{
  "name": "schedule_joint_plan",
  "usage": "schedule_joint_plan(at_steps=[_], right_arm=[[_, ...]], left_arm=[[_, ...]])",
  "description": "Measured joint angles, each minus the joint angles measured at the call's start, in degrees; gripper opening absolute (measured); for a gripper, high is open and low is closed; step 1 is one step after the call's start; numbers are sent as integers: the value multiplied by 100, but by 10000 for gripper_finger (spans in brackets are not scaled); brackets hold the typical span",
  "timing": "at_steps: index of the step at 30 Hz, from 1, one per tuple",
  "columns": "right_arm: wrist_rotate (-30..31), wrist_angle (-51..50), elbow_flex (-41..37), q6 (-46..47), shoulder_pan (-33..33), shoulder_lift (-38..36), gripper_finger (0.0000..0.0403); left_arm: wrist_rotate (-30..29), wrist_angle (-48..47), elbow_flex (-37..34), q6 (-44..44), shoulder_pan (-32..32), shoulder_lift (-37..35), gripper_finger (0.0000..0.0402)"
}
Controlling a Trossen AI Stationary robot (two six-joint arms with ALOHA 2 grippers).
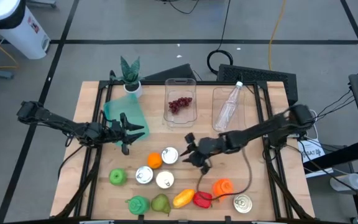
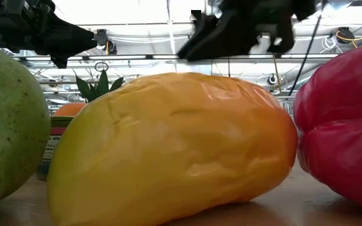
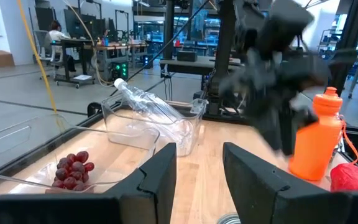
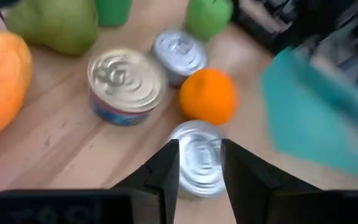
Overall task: Pick & Place Food Item
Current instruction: Adjust the right transparent bin on the table
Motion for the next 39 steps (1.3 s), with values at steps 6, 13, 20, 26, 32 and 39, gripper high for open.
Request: schedule_joint_plan(at_steps=[6, 13, 20, 26, 32, 39], right_arm=[[-566, -93, -139, 471, -717, -1884, 109], [-2795, -579, 437, 1744, -2823, -2536, 109], [-3957, -1082, 2036, 2015, -3882, -1188, 109], [-5250, -2114, 3687, 2076, -3714, 34, 109], [-4980, -3029, 4244, 1476, -3229, 309, 109], [-2396, -5201, 4254, 701, -3288, -466, 109]], left_arm=[[-1, 0, 0, -17, 0, 0, 140], [-52, -1, 0, 35, 0, 0, 140], [-55, -2, 0, 90, 0, 2, 140], [-56, -46, 0, 112, -2, 0, 140], [-79, -133, 0, 151, -2, 2, 140], [-70, -175, 0, -30, 0, 2, 140]])
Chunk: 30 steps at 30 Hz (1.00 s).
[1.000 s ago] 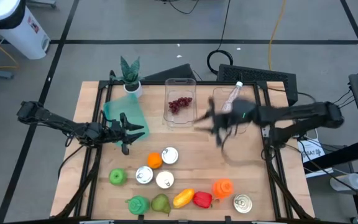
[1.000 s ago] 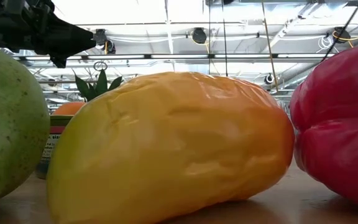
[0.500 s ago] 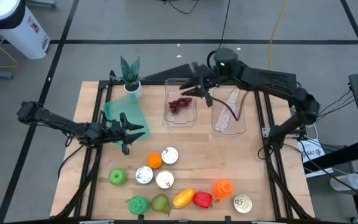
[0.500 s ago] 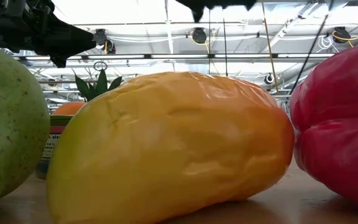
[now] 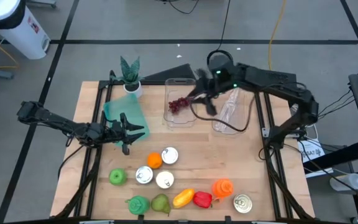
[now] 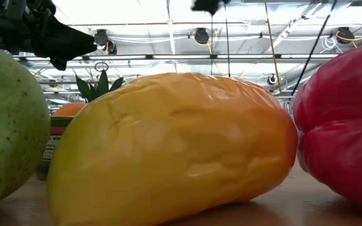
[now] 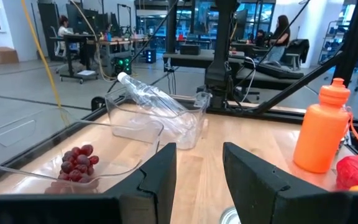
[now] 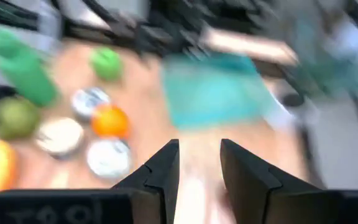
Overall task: Pick & Place Food Item
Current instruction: Adjust the right transparent bin on the table
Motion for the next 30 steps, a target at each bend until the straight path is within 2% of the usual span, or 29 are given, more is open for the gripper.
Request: schedule_joint_plan(at_steps=[4, 9, 14, 19, 24, 27, 30], right_arm=[[869, -700, -429, 827, -31, -712, 109], [967, -727, -1559, 1616, 387, -1821, 105], [2050, -838, -2931, 2702, 1281, -2839, 79], [2592, -932, -4182, 3582, 2239, -3413, 61], [3486, -941, -5144, 3826, 2822, -3530, 91], [4074, -898, -5383, 3921, 2978, -3515, 120], [4240, -1078, -5483, 4027, 3151, -3530, 141]], left_arm=[[-3, 4, 0, 2, 0, 0, 140], [-24, 50, 0, 56, 0, -2, 140], [-24, 48, 0, 29, 0, -2, 140], [-22, 46, 0, -14, 0, -2, 140], [-22, 44, 0, -23, 0, -2, 140], [-22, 44, 0, -31, 0, -2, 140], [-22, 39, 0, -31, 0, -2, 140]])
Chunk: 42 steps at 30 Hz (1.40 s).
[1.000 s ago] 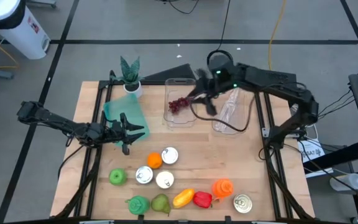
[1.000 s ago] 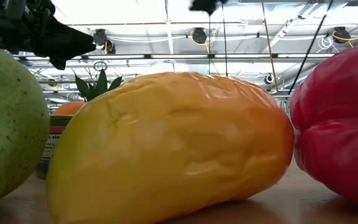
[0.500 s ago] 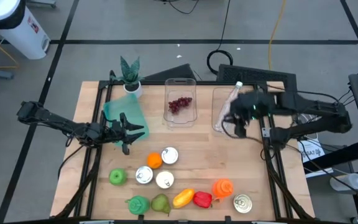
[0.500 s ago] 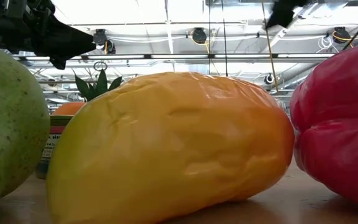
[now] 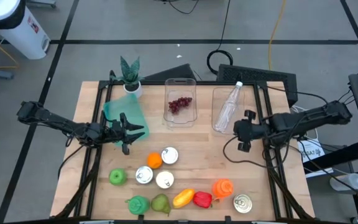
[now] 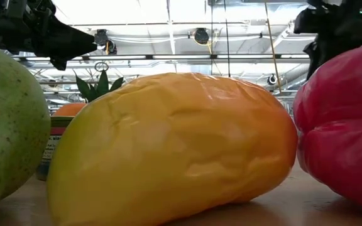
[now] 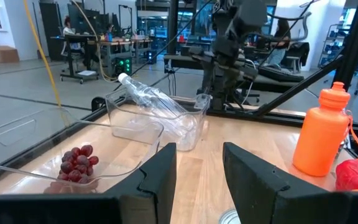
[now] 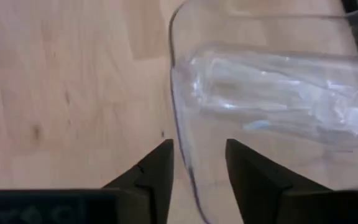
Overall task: Pick & Place Food Item
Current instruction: Adjust the right transparent bin on the table
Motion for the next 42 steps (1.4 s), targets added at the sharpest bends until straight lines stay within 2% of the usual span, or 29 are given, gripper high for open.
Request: schedule_joint_plan(at_steps=[11, 21, 25, 30, 35, 42], right_arm=[[337, -517, -104, 265, 180, 192, 199], [312, -1272, -104, 562, 272, 195, 198], [579, -1387, -104, 743, 270, 219, 197], [606, -1515, -104, 918, 261, 296, 197], [960, -1501, -273, 785, 253, 388, 196], [1011, -1514, -296, 791, -107, 576, 196]], left_arm=[[0, -41, 0, 43, 0, 2, 140], [-2, -81, 0, 66, -1, 1, 140], [-2, -79, 0, 63, 0, 2, 140], [-2, -79, 0, 1, -1, 2, 140], [-2, -75, 0, 2, -1, 0, 140], [-4, -61, 0, 6, 0, 2, 140]])
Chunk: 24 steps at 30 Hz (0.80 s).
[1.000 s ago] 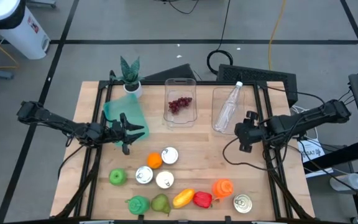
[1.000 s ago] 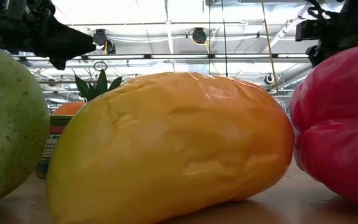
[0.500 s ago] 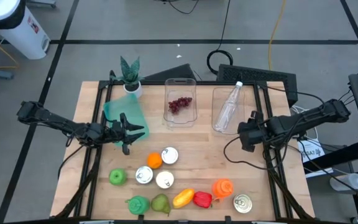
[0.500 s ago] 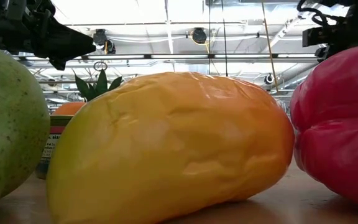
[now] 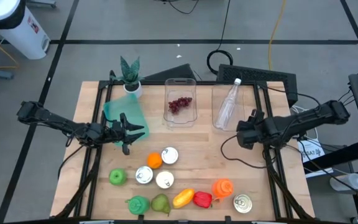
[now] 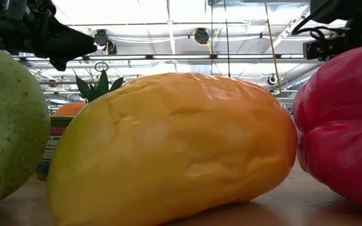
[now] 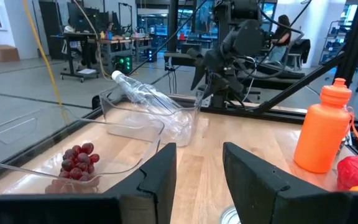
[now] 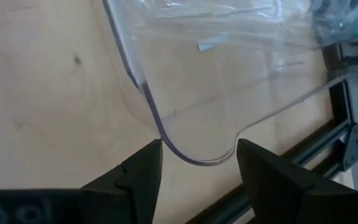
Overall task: Pick & Place Food Item
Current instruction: Adjust the right transparent bin on the table
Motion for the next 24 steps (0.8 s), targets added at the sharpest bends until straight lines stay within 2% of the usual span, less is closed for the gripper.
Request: schedule_joint_plan(at_steps=[7, 13, 21, 24], right_arm=[[12, -2, 0, 0, -619, 31, 193], [-8, 53, 0, -63, -1230, 33, 163], [-750, 1121, 14, -1041, -1707, 86, 138], [-756, 1157, 15, -1176, -1856, 223, 136]], left_arm=[[0, 0, 0, 11, 0, 0, 140], [-2, 0, 0, 11, 0, 0, 140], [-4, 22, 0, 79, -2, -2, 140], [-4, 24, 0, 81, -2, 0, 140]])
